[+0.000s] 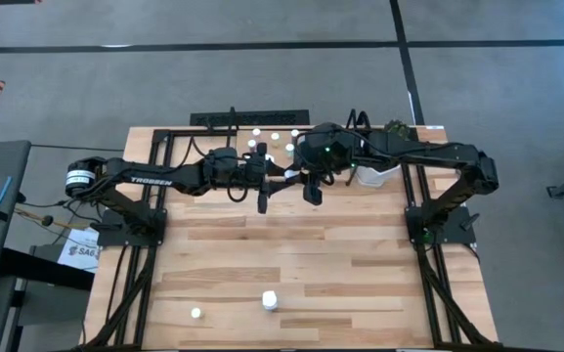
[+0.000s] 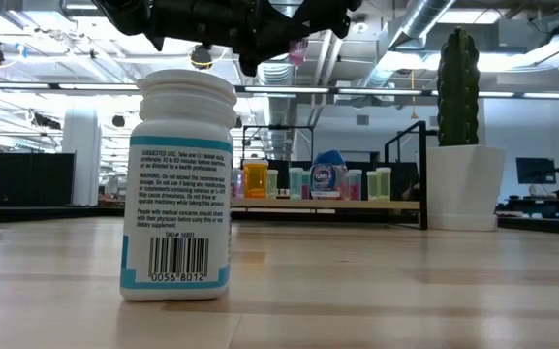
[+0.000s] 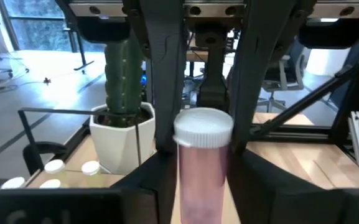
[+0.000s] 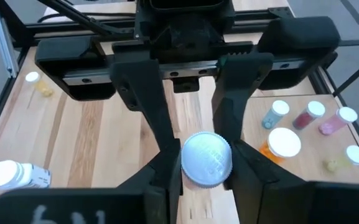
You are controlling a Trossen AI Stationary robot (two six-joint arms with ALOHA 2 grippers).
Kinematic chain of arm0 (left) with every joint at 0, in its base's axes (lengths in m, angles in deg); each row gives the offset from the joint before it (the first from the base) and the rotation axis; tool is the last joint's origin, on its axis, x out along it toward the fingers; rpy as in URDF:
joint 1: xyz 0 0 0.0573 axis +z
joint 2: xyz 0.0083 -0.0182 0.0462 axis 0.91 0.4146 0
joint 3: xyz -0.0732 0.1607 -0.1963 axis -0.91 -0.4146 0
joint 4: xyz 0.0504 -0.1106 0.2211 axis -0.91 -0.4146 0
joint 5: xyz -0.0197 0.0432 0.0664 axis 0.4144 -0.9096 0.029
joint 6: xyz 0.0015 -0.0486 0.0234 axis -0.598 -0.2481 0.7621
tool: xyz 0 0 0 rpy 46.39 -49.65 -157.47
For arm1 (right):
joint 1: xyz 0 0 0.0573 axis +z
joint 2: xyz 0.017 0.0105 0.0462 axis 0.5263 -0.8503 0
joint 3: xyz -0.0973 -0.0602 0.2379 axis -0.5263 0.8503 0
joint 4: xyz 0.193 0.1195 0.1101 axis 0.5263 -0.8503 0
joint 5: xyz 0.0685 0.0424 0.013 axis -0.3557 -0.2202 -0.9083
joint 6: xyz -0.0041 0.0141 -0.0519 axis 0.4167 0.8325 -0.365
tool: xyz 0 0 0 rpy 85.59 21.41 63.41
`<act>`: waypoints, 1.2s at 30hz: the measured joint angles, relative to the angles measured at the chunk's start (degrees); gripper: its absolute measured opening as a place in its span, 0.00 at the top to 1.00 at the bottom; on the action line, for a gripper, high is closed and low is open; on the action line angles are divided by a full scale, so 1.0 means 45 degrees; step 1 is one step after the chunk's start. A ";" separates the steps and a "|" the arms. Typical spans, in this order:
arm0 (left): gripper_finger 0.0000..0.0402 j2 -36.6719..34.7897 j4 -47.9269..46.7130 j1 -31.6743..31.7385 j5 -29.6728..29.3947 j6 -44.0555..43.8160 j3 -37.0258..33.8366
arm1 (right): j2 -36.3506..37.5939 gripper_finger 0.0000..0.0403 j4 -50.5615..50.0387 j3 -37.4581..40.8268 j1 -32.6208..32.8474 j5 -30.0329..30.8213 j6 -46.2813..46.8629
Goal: Pick and place medicine bottles onto shelf by color
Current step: Put the pink pill bottle on the shelf
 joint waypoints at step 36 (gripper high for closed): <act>0.33 -0.0019 -0.3310 0.0253 -0.2468 -0.0870 0.0024 | 0.0269 0.70 0.3808 0.5061 -0.3194 0.0005 0.0960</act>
